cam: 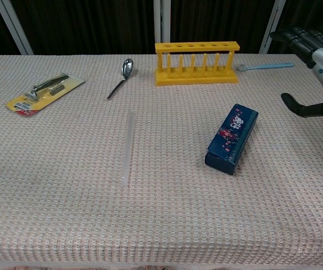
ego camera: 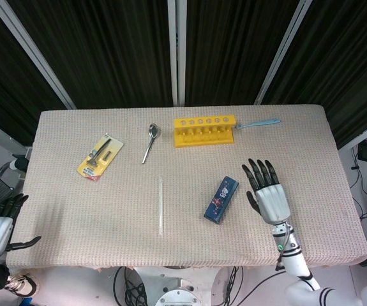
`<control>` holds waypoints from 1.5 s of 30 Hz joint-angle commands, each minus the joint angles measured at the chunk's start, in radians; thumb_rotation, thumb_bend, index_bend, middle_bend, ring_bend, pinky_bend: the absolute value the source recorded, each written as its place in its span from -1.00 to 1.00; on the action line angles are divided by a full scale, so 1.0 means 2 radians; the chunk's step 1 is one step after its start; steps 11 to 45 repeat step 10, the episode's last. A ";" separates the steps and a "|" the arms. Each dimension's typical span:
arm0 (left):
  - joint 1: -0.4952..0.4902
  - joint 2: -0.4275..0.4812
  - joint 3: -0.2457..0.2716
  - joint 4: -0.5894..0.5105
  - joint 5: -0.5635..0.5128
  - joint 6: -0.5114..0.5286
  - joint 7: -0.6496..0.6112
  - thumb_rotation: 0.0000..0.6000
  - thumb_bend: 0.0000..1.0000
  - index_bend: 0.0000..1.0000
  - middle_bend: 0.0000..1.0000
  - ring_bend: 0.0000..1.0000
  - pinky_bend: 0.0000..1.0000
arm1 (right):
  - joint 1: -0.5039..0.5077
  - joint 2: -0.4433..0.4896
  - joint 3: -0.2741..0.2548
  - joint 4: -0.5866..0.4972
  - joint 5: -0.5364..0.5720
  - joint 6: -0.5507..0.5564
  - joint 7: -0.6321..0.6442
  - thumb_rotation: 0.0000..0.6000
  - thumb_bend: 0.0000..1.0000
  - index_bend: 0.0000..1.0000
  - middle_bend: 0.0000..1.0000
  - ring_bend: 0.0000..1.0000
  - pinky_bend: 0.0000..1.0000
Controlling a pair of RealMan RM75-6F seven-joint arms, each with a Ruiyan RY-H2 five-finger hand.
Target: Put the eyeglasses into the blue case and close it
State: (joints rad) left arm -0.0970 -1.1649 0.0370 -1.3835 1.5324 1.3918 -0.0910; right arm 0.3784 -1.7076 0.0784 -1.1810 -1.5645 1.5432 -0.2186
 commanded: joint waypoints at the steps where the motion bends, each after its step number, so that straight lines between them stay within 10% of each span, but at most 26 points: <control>1: -0.001 0.002 -0.002 -0.007 0.003 0.005 0.006 0.26 -0.82 -0.95 -0.90 -0.84 -0.59 | -0.080 0.112 -0.019 -0.138 0.053 0.033 -0.074 1.00 -0.37 -1.00 -1.00 -1.00 -1.00; 10: -0.001 0.001 -0.010 -0.007 0.011 0.026 0.012 0.26 -0.82 -0.95 -0.90 -0.84 -0.58 | -0.148 0.167 -0.024 -0.191 0.093 0.069 -0.063 1.00 -0.40 -1.00 -1.00 -1.00 -1.00; 45: -0.001 0.001 -0.010 -0.007 0.011 0.026 0.012 0.26 -0.82 -0.95 -0.90 -0.84 -0.58 | -0.148 0.167 -0.024 -0.191 0.093 0.069 -0.063 1.00 -0.40 -1.00 -1.00 -1.00 -1.00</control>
